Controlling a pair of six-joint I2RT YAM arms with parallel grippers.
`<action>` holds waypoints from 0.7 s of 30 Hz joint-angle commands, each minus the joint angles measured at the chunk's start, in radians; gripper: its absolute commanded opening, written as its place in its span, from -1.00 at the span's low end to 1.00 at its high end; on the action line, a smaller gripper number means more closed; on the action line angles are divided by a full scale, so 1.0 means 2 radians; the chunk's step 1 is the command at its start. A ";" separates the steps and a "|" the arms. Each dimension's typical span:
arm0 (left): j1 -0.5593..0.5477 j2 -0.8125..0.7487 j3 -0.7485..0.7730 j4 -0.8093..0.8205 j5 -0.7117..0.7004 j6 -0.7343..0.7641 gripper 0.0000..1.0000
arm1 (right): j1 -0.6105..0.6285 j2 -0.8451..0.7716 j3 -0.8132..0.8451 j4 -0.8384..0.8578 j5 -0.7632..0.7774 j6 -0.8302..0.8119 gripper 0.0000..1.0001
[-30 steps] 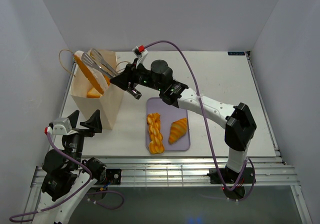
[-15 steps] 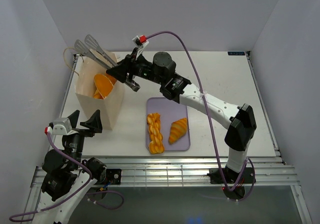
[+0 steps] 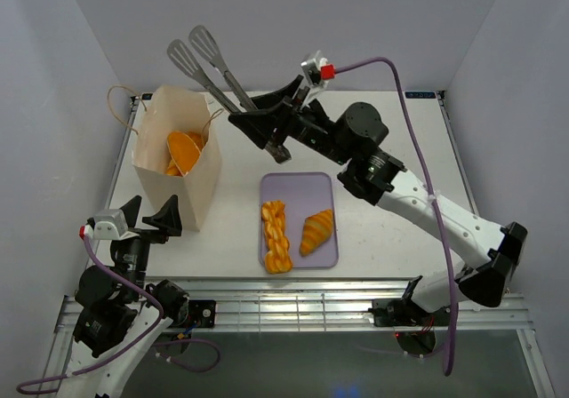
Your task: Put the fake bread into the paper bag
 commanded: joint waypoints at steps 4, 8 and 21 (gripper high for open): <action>-0.002 -0.012 -0.004 -0.001 0.004 0.004 0.96 | -0.013 -0.124 -0.173 0.001 0.120 -0.069 0.18; -0.002 -0.011 -0.004 -0.001 0.004 0.004 0.96 | -0.028 -0.212 -0.283 -0.035 0.241 -0.096 0.18; -0.002 -0.009 -0.004 -0.001 0.003 0.004 0.96 | -0.110 -0.322 -0.554 -0.044 0.389 -0.039 0.11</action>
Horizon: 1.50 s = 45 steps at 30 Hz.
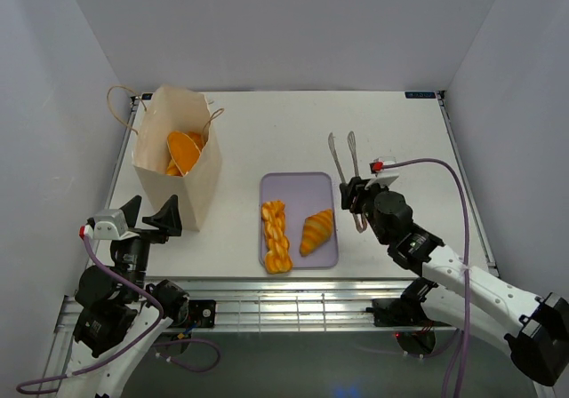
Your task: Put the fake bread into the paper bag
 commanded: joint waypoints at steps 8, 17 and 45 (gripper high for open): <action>-0.002 -0.008 -0.004 -0.001 0.003 0.004 0.96 | -0.096 0.077 -0.082 0.083 -0.008 0.064 0.11; -0.002 -0.006 -0.004 -0.001 0.003 0.004 0.96 | -0.111 0.144 -0.089 0.114 -0.026 0.068 0.21; -0.002 -0.014 -0.005 -0.001 0.003 0.004 0.96 | -0.128 0.198 -0.060 0.070 -0.058 0.076 0.57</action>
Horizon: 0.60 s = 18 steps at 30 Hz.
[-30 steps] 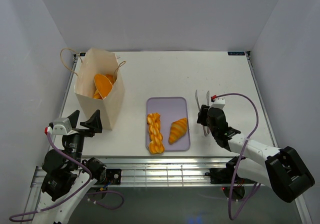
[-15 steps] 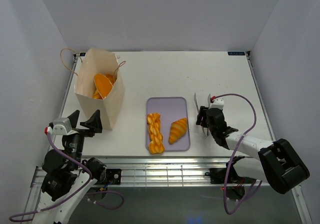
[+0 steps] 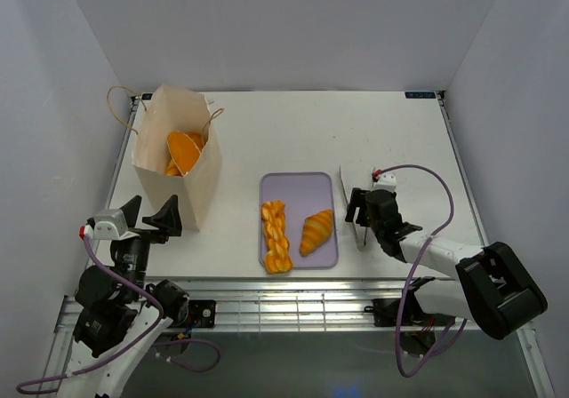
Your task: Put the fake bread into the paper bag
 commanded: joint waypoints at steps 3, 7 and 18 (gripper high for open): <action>-0.002 -0.015 -0.005 -0.001 0.003 0.004 0.96 | -0.002 0.006 0.023 0.003 0.000 0.003 0.60; -0.002 -0.015 -0.005 -0.001 0.002 0.004 0.96 | -0.002 0.005 0.023 0.000 -0.001 0.003 0.61; -0.002 -0.011 0.002 -0.004 -0.008 0.003 0.96 | -0.003 -0.049 0.078 -0.062 -0.025 -0.023 0.90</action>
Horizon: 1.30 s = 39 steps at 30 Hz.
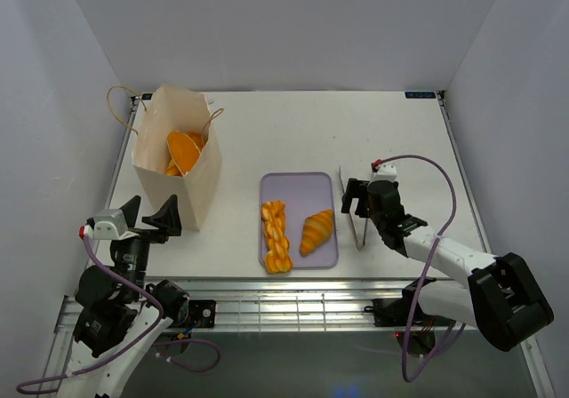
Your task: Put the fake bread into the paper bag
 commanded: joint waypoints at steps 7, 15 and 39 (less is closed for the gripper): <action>-0.002 0.051 0.052 -0.016 -0.034 0.002 0.96 | -0.002 -0.069 0.105 -0.072 -0.059 -0.039 0.80; -0.002 0.135 0.156 -0.032 -0.033 0.015 0.96 | -0.003 -0.087 0.203 -0.171 -0.102 -0.052 0.80; -0.002 0.302 0.192 -0.031 0.039 -0.035 0.93 | -0.002 -0.187 0.257 -0.297 0.024 -0.049 0.80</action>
